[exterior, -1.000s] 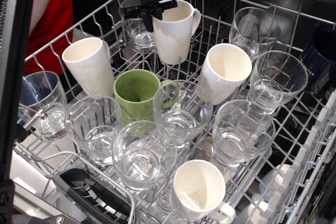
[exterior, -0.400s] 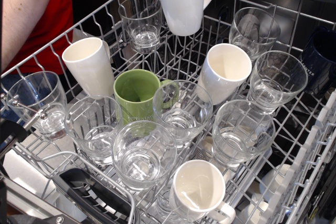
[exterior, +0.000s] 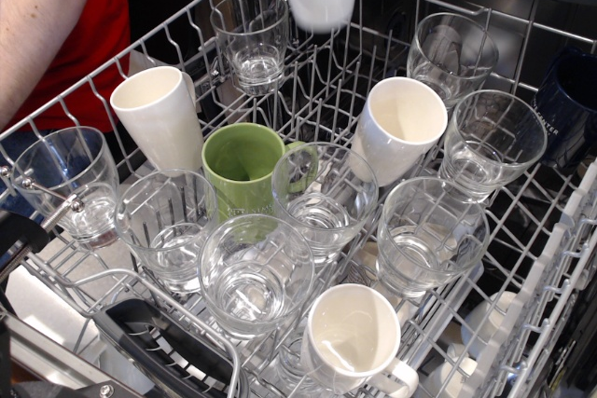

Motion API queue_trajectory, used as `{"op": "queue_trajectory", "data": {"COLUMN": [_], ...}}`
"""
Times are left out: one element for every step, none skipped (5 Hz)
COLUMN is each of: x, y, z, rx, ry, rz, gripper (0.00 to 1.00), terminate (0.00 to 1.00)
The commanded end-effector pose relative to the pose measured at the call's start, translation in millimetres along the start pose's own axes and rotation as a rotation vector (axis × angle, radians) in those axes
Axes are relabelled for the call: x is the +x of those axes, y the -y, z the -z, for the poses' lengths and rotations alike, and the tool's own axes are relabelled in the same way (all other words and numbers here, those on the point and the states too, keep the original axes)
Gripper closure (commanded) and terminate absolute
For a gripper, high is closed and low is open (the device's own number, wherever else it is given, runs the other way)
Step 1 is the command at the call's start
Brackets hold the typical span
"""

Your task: Pick up any cup

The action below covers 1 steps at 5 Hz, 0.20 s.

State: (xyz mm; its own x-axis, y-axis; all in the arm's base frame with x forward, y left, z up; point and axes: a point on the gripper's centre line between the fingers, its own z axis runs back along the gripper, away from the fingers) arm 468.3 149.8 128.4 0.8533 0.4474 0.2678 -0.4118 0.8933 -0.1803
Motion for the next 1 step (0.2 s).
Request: {"op": "queue_trajectory", "data": {"x": [26.5], "y": [5.7], "z": [-49.1], "rx": [0.041], "ry": [0.047], "rz": [0.049], "gripper": [1.00], "terminate": [1.00]}}
